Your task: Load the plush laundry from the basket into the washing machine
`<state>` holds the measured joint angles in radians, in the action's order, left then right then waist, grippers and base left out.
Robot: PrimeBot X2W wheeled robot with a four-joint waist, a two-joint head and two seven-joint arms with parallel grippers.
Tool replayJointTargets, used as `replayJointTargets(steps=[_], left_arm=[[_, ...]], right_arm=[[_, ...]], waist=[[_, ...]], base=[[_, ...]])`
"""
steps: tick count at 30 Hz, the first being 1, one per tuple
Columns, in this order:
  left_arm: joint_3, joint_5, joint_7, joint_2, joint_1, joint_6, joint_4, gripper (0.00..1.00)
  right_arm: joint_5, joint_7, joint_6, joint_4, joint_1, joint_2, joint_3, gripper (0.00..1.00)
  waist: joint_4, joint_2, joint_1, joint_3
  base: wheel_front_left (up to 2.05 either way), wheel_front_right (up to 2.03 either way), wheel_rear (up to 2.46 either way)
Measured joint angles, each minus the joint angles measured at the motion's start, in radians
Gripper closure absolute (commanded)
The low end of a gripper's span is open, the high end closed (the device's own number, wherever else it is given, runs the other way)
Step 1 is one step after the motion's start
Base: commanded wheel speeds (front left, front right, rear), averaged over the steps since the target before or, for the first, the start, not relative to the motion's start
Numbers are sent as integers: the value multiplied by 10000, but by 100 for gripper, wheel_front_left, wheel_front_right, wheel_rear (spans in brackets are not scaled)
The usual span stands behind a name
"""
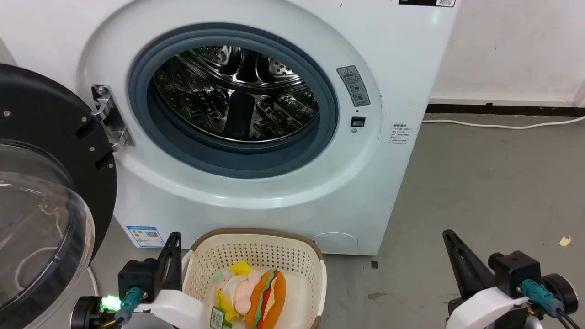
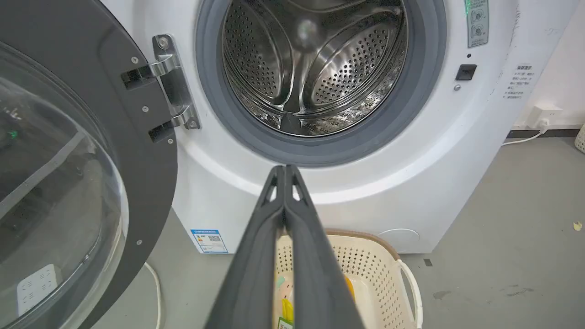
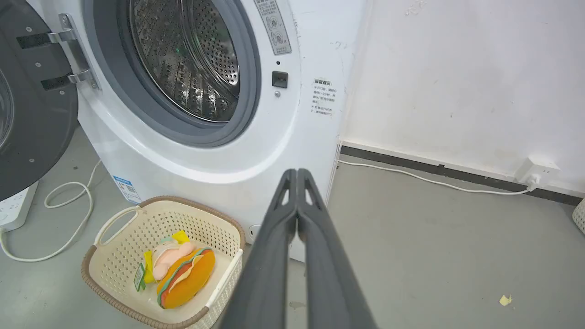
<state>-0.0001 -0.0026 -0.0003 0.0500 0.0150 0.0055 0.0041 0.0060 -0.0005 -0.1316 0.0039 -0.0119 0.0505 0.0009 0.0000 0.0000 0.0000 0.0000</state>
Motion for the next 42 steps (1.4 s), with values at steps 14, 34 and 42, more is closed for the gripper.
replayJointTargets(steps=[14,34,42], left_arm=[[0,0,0,0,0,0,0,100],[-13,-4,-2,0,9,4,6,0],[-105,-40,-111,0,9,4,17,0]], right_arm=[[-8,0,0,0,0,0,0,100],[8,-8,0,8,-4,0,-4,0],[128,-121,0,8,-3,0,-109,0]], waist=[[0,0,0,0],[-2,0,0,3],[-18,0,0,107]], base=[[0,0,0],[0,0,0],[0,0,0]])
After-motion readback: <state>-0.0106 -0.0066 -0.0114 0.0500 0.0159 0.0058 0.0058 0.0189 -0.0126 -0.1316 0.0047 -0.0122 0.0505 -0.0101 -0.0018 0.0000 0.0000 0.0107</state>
